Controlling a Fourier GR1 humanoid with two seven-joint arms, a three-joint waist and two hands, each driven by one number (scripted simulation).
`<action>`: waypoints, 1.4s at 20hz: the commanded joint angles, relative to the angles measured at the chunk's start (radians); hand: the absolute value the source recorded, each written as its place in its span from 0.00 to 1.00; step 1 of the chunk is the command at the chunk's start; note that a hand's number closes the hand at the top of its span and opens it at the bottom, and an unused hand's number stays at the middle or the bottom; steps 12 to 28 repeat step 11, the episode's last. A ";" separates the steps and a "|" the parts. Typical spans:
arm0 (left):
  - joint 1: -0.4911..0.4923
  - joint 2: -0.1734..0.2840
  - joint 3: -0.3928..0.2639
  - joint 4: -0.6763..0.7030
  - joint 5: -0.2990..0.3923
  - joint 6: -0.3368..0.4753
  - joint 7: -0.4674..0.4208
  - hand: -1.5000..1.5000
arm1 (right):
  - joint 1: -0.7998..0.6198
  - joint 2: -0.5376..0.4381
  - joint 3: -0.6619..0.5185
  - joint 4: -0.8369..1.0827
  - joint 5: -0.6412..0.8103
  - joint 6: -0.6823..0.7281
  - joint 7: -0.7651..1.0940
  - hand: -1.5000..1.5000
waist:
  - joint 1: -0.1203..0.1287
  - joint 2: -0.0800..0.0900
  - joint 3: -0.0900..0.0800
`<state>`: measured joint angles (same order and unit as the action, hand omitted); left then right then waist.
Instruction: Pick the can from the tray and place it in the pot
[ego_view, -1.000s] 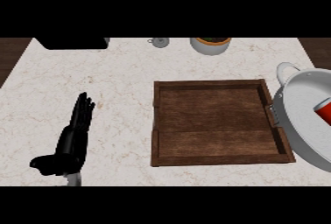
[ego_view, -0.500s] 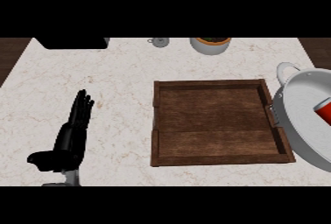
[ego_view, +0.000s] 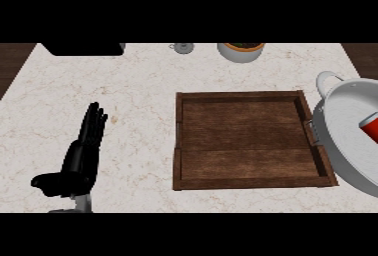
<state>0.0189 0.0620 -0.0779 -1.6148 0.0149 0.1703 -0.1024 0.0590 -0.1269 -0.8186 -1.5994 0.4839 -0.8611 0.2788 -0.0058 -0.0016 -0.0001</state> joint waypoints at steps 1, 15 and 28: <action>-0.014 -0.010 0.013 0.003 0.005 -0.003 -0.004 0.50 | 0.082 0.067 0.002 -0.047 -0.042 -0.041 -0.057 0.00 | 0.002 0.001 0.000; 0.050 -0.017 -0.010 -0.021 -0.022 -0.012 -0.020 0.50 | 0.252 0.124 -0.081 -0.192 -0.255 -0.069 -0.165 0.00 | 0.000 0.000 0.000; 0.050 -0.017 -0.010 -0.021 -0.022 -0.012 -0.020 0.50 | 0.252 0.124 -0.081 -0.192 -0.255 -0.069 -0.165 0.00 | 0.000 0.000 0.000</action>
